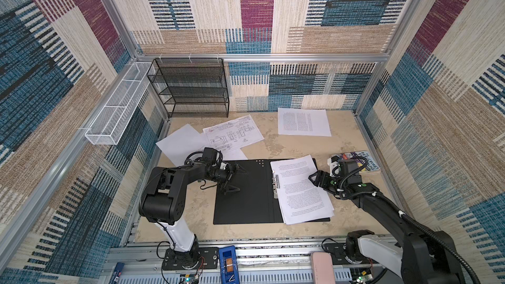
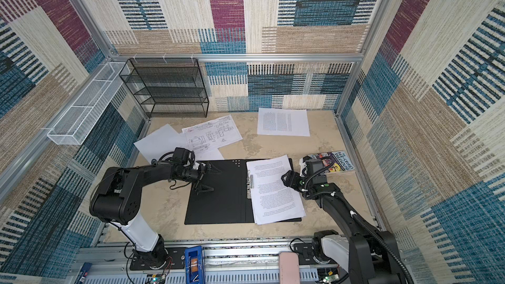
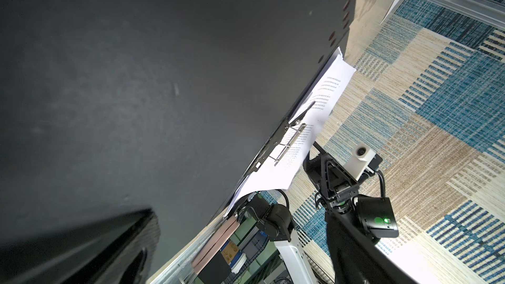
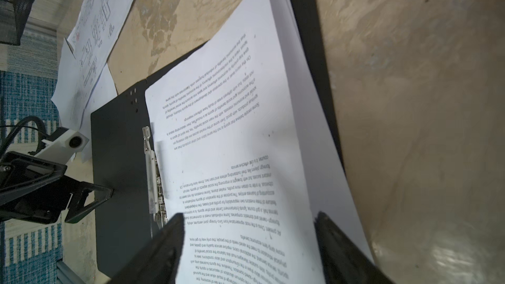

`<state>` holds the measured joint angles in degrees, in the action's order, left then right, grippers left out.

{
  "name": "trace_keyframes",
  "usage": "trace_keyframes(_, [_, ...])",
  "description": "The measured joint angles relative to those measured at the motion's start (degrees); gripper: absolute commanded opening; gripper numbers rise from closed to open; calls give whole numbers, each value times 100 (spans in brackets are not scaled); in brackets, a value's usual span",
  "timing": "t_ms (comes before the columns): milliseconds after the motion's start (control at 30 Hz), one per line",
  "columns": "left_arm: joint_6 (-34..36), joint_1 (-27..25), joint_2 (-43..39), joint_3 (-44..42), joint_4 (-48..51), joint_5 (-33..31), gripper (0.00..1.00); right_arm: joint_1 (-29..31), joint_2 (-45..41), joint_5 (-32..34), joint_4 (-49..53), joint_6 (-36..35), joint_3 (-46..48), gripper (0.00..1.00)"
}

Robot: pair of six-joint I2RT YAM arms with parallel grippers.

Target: Put the files into the folder

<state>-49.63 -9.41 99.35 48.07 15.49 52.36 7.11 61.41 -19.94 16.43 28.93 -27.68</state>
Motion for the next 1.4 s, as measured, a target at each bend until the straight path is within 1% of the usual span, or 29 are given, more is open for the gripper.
trace_keyframes(133, [166, -66, -256, 103, 313, -522, 97, -15, -208, 286, 33, 205, 0, 100])
trace_keyframes(167, [240, -122, -345, 177, 439, -734, 97, -48, -245, 323, 11, 249, 24, 100])
trace_keyframes(233, [446, -278, -542, 361, 708, -962, 97, -125, -245, 396, -9, 319, 87, 100])
trace_keyframes(300, [629, -474, -713, 511, 876, -1084, 97, -203, -179, 409, -4, 387, 162, 100])
trace_keyframes(433, [1016, -1062, -957, 739, 1298, -1360, 98, -225, -48, 367, -22, 466, 299, 100])
trace_keyframes(533, [1241, -1659, -970, 772, 1521, -1495, 98, -225, -107, 297, -37, 546, 459, 100])
trace_keyframes(667, [1475, -2415, -852, 804, 1685, -1602, 98, -225, -214, 127, -229, 619, 702, 99])
trace_keyframes(833, [1541, -3016, -601, 835, 1628, -1617, 99, -197, -407, -28, -562, 752, 966, 97])
trace_keyframes(1000, [1504, -3342, -225, 756, 1318, -1613, 99, -120, -481, -133, -599, 881, 1019, 96])
trace_keyframes(1067, [1438, -3401, -138, 704, 1174, -1495, 99, -101, -525, -157, -555, 955, 1027, 96])
trace_keyframes(1300, [1154, -3495, 35, 553, 527, -1119, 99, -63, -697, -256, -365, 1180, 1064, 94])
trace_keyframes(1400, [1010, -3499, 68, 527, 435, -1097, 99, -28, -758, -238, -297, 1287, 1064, 94])
